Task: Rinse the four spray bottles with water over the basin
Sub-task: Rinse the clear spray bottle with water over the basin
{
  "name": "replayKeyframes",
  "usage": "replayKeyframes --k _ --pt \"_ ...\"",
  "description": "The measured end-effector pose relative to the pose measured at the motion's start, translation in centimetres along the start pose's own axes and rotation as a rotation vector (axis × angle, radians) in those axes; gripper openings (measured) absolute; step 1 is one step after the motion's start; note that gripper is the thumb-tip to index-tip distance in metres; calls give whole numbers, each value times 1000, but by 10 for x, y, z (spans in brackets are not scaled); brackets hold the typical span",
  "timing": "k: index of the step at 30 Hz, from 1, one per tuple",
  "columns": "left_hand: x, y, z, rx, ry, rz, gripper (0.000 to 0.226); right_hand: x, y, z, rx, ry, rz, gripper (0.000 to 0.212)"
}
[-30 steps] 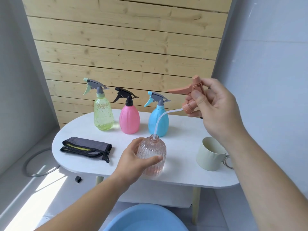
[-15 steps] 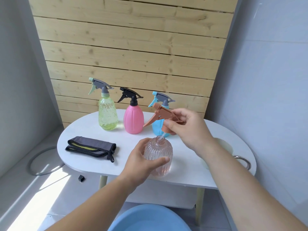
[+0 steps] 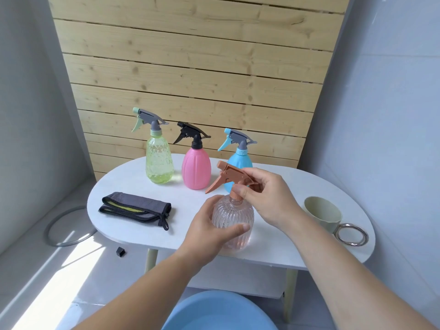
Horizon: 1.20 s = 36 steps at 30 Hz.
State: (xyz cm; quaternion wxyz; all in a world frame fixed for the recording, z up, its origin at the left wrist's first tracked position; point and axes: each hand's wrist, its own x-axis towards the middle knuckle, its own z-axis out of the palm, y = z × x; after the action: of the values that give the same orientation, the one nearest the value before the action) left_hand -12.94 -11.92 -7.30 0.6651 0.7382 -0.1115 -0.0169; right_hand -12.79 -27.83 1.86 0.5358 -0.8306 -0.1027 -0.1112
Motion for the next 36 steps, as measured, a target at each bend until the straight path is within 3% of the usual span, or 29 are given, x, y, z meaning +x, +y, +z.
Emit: replayKeyframes --k 6,10,15,20,25,28,31,33,36 --pt "1 -1 -2 24 -40 14 78 -5 1 -4 -42 -88 -33 35" --pt "0 -3 -6 5 -113 -18 73 -6 1 -4 -73 -117 4 30" --pt "0 0 -8 -4 -107 -9 72 -7 5 3 -91 -70 26 11" --pt "1 -8 -4 30 -27 -2 81 -7 8 5 -16 -17 61 8" --pt "6 -7 -8 31 -150 -50 80 -6 12 6 2 16 92 7" --pt "6 -6 -7 131 -65 -37 81 -6 14 6 -15 66 99 8" --pt "2 -2 2 188 1 -37 95 -8 15 7 -12 100 113 9" --pt "3 0 5 123 -71 -65 100 -9 14 6 4 104 126 10" --pt "8 1 2 143 -127 -52 90 -9 14 7 6 125 132 11"
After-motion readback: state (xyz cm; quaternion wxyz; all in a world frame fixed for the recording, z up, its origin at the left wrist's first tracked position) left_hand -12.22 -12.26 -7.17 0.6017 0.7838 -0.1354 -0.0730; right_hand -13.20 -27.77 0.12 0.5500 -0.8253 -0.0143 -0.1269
